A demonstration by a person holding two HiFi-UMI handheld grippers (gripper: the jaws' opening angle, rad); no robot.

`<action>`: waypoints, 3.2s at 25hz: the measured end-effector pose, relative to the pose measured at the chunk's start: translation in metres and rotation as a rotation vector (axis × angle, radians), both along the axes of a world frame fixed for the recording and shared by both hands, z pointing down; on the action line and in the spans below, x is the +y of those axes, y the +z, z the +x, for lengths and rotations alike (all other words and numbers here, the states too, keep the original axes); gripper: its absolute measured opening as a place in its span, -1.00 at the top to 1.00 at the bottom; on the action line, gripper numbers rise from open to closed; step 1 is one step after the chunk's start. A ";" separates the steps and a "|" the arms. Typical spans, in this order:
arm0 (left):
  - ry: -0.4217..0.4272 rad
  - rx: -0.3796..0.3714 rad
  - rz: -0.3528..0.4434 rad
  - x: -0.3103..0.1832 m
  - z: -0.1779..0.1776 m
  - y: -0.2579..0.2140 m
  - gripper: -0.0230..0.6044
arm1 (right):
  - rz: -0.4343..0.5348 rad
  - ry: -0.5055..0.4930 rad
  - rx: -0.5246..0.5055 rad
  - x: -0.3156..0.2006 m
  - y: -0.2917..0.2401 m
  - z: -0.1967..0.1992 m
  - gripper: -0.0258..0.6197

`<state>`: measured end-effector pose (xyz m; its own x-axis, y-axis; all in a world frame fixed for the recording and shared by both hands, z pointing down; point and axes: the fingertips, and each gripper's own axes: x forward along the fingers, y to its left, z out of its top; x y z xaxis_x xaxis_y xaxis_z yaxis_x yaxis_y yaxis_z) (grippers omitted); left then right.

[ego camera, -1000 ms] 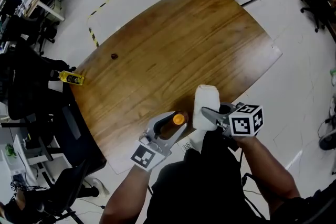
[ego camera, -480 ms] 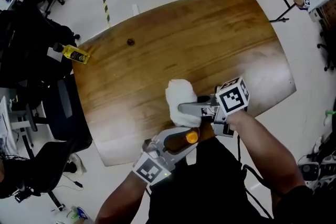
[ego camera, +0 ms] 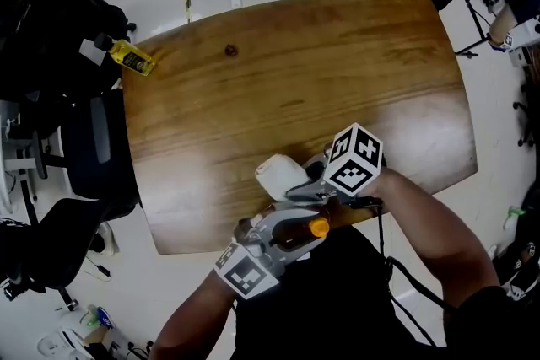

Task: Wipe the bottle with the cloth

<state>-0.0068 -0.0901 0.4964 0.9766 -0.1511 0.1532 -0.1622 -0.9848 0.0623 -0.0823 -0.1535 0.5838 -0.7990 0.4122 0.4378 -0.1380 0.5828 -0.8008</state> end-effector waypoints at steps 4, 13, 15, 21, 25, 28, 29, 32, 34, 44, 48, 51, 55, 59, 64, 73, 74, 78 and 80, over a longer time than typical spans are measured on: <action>0.000 0.009 -0.008 -0.001 -0.001 0.000 0.41 | 0.189 -0.046 0.119 -0.003 0.026 -0.001 0.70; 0.000 0.014 -0.012 -0.002 -0.004 0.002 0.41 | 0.507 -0.013 0.172 -0.022 0.036 0.008 0.69; 0.000 0.016 -0.012 -0.001 -0.002 0.003 0.41 | 0.592 0.094 0.216 -0.037 0.030 0.027 0.69; 0.001 0.027 0.000 -0.005 -0.005 0.004 0.40 | 0.669 0.569 0.232 -0.054 -0.058 0.111 0.69; -0.011 0.034 -0.003 -0.008 -0.005 0.008 0.41 | 0.761 0.528 0.113 -0.009 -0.144 0.102 0.69; -0.017 0.032 -0.008 -0.006 -0.003 0.009 0.41 | 0.863 0.300 0.106 0.032 -0.178 0.067 0.69; -0.017 0.030 -0.007 -0.006 -0.002 0.009 0.41 | 0.894 0.226 0.141 0.041 -0.179 0.057 0.69; -0.012 0.019 -0.003 -0.007 -0.003 0.009 0.41 | 1.001 0.052 0.233 0.045 -0.161 0.031 0.69; -0.009 0.007 -0.005 -0.008 -0.005 0.010 0.41 | 1.027 -0.032 0.283 0.042 -0.143 0.021 0.69; -0.006 -0.008 -0.009 -0.010 -0.005 0.014 0.41 | 1.048 -0.121 0.330 0.051 -0.116 0.015 0.69; 0.004 -0.012 -0.009 -0.009 -0.004 0.014 0.41 | 1.038 -0.101 0.343 0.054 -0.116 0.022 0.68; 0.007 -0.015 -0.007 -0.008 -0.002 0.016 0.41 | 1.033 -0.077 0.355 0.055 -0.117 0.027 0.68; 0.001 -0.002 -0.014 -0.010 -0.007 0.017 0.41 | 1.025 -0.076 0.453 0.058 -0.108 0.050 0.67; -0.002 0.000 -0.014 -0.013 -0.012 0.019 0.41 | 0.938 -0.087 0.643 0.078 -0.070 0.103 0.68; 0.005 0.005 -0.020 -0.015 -0.011 0.019 0.40 | 0.768 0.237 0.681 0.127 -0.069 0.150 0.68; -0.039 -0.020 -0.126 -0.014 -0.011 0.010 0.31 | 0.525 0.862 0.459 0.197 -0.068 0.180 0.68; -0.064 -0.009 -0.134 -0.012 -0.013 0.003 0.24 | 0.511 0.893 0.422 0.199 -0.071 0.182 0.68; -0.189 0.031 -0.089 0.000 -0.031 -0.031 0.23 | 0.541 0.875 0.330 0.196 -0.084 0.192 0.68; -0.275 0.035 -0.072 0.013 -0.042 -0.046 0.23 | 0.567 0.842 0.271 0.193 -0.095 0.194 0.68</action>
